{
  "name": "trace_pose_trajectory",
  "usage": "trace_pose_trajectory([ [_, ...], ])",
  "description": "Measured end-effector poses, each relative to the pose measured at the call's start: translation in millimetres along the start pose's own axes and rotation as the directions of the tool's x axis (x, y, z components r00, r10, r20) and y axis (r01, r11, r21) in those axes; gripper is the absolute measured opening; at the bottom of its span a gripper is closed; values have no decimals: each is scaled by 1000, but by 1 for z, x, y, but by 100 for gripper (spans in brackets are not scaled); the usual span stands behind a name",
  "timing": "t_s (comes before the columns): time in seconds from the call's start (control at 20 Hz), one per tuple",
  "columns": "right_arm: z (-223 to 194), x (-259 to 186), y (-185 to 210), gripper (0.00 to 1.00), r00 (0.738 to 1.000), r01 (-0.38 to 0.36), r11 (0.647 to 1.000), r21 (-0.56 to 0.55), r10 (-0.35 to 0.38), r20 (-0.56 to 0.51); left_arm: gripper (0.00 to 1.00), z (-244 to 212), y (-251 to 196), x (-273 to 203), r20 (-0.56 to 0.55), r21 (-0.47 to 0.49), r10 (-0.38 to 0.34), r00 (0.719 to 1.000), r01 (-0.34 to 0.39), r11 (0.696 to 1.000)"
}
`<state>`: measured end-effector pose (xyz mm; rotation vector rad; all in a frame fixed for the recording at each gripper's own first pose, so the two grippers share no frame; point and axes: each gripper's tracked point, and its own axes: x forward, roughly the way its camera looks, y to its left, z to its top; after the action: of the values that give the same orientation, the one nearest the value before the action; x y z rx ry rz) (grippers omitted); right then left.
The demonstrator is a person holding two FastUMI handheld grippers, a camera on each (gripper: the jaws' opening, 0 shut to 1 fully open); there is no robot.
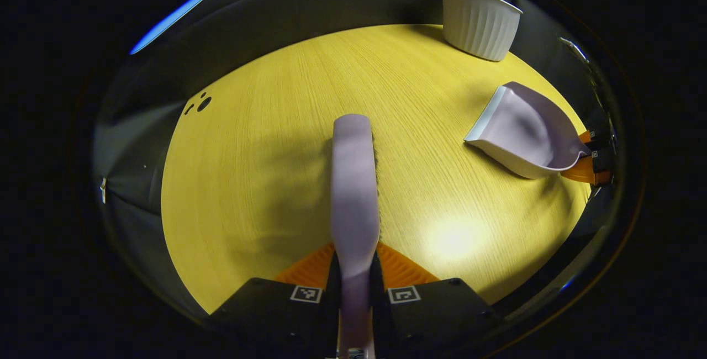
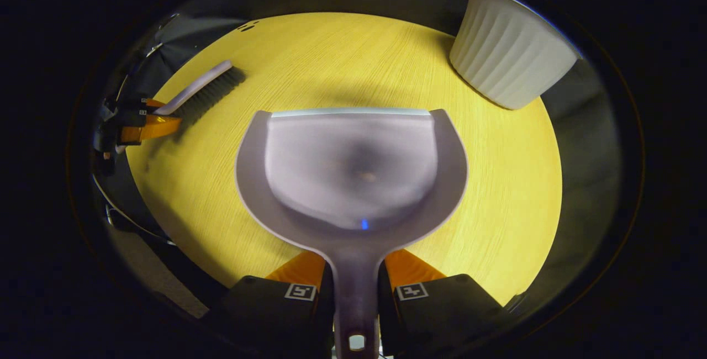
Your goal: Pick up the small broom and dustpan from the desktop, sweep the trash into the dustpan with the broom, and then empty the trash into the garbage bin.
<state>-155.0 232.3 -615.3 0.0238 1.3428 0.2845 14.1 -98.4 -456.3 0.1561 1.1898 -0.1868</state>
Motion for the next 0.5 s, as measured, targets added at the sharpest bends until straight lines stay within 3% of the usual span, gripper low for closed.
trace_pose_trajectory([
  [0.05,-2,-1,2,34,1000,1,1000,0,-1,3,30,0,2,-2,4,5,9,1000,-9,1000],
  [0.15,-2,-4,3,40,1000,-4,1000,9,4,10,31,2,5,-4,10,18,22,1000,-23,1000],
  [0.2,0,-7,4,40,1000,-10,1000,13,9,14,24,3,7,-5,15,27,29,999,-30,999],
  [0.25,0,-9,3,40,1000,-10,1000,17,10,18,30,4,9,-8,20,33,41,999,-41,999],
  [0.3,2,-14,3,41,1000,-13,1000,20,12,27,25,4,10,-11,28,38,49,998,-50,998],
  [0.35,1,-20,3,41,999,-12,1000,21,12,33,33,6,10,-14,35,38,53,998,-54,998],
  [0.5,4,-45,3,43,998,-16,1000,16,15,57,33,11,10,-32,66,32,65,996,-67,997],
])
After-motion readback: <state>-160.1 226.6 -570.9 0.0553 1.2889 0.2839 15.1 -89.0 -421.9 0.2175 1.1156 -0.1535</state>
